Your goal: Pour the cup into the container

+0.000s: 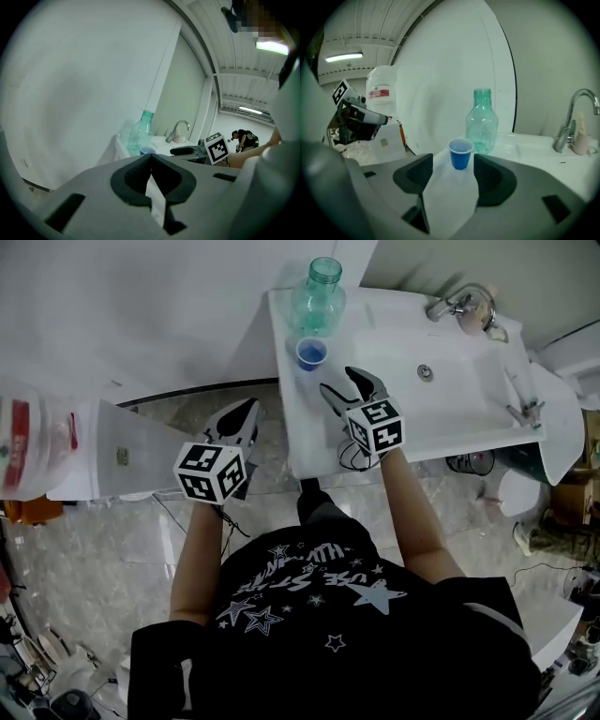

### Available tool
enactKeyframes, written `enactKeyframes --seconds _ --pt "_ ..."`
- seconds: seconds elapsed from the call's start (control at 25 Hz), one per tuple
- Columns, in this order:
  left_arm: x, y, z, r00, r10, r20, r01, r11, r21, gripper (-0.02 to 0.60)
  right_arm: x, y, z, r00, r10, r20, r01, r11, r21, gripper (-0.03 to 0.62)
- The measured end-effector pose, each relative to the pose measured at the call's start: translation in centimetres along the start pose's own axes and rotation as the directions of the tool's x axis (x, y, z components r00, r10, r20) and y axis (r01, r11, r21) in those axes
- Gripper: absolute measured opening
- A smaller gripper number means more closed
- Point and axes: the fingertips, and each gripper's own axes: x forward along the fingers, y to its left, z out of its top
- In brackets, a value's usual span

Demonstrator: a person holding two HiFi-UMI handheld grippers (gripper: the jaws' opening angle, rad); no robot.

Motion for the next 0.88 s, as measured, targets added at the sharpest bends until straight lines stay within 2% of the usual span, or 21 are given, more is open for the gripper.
enactKeyframes --seconds 0.08,0.36,0.6,0.88 --pt "-1.0 -0.6 -0.1 1.0 -0.022 0.005 0.022 1.0 0.008 0.011 -1.4 0.5 0.4 0.999 -0.033 0.017 0.033 0.999 0.02 0.272" --pt "-5.1 -1.8 -2.1 0.997 -0.075 0.009 0.075 0.997 0.005 0.011 -6.0 4.1 1.2 0.99 -0.123 0.075 0.121 0.992 0.03 0.173" --pt "-8.5 -3.2 -3.5 0.994 -0.109 0.011 0.109 0.994 0.009 0.011 -9.8 7.2 1.0 0.972 -0.201 0.119 0.196 0.979 0.055 0.016" --pt "-12.3 -5.1 -4.4 0.988 -0.153 0.016 0.153 0.988 0.035 0.011 -13.5 11.6 0.1 0.965 -0.232 0.121 0.229 0.973 0.042 0.006"
